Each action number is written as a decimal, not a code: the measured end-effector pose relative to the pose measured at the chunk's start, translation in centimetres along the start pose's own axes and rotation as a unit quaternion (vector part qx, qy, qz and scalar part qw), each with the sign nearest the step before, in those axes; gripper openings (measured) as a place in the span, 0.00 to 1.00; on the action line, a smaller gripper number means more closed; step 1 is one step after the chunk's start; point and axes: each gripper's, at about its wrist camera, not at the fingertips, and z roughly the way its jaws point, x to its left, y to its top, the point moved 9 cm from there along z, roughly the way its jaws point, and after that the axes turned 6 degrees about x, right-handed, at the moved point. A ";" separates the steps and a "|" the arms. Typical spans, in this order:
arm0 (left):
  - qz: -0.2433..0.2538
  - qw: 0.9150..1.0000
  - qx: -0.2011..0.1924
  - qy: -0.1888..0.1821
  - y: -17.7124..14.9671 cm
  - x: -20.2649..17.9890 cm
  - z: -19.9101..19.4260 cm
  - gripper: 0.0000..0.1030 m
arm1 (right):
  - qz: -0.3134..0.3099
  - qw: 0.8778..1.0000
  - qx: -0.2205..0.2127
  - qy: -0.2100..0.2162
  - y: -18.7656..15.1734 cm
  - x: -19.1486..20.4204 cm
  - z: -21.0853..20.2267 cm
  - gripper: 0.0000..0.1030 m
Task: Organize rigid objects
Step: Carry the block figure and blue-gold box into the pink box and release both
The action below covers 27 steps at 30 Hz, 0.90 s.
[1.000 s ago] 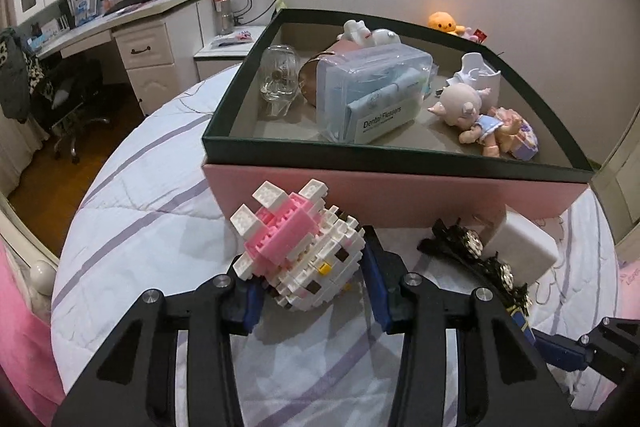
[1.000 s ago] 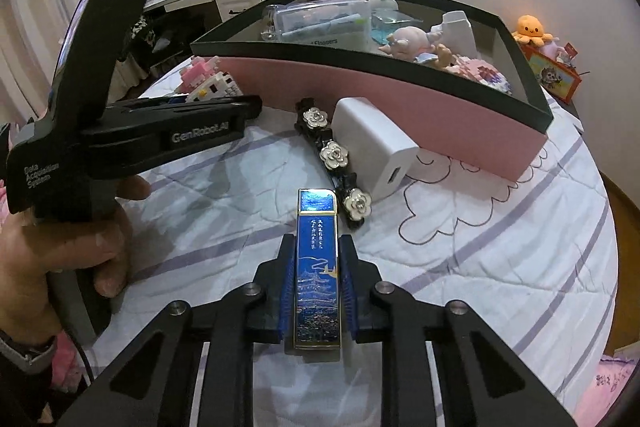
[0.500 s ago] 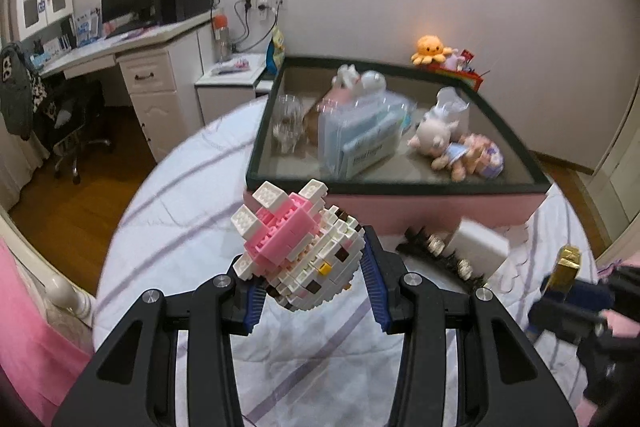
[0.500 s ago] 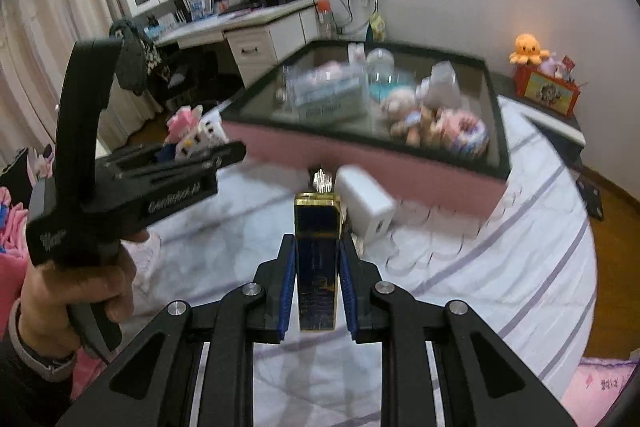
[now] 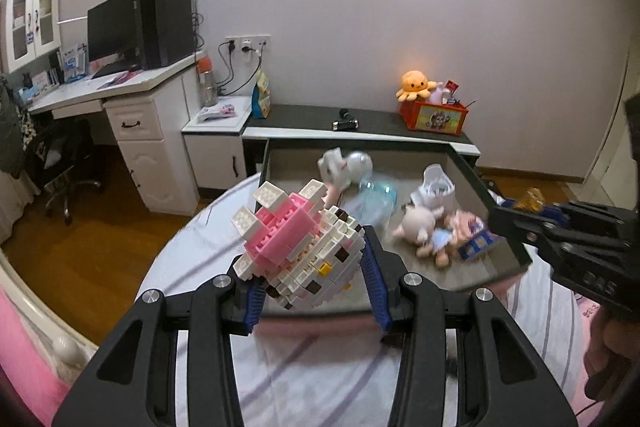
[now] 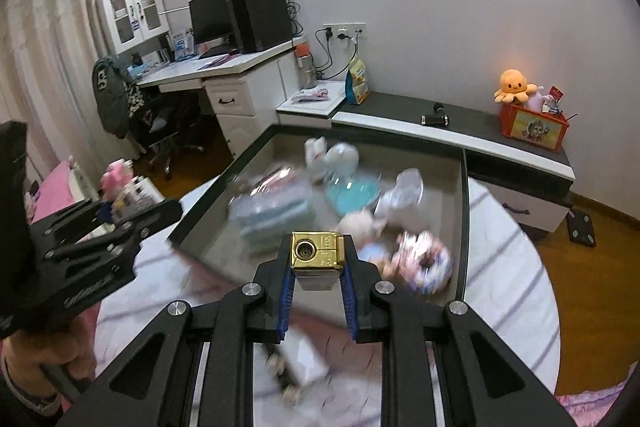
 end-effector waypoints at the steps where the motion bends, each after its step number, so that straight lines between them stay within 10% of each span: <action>1: 0.002 1.000 0.000 0.000 0.4 -0.1 0.3 0.41 | 0.001 1.000 0.000 -0.001 0.7 -0.3 0.5 0.20; 21: 0.026 0.996 0.076 -0.038 6.0 -2.2 12.8 0.45 | 0.005 0.998 0.052 -0.022 5.4 -3.8 9.7 0.22; 27: 0.010 0.998 0.057 -0.026 5.7 -1.2 11.2 0.90 | 0.006 0.997 0.060 -0.043 5.0 -4.5 9.7 0.54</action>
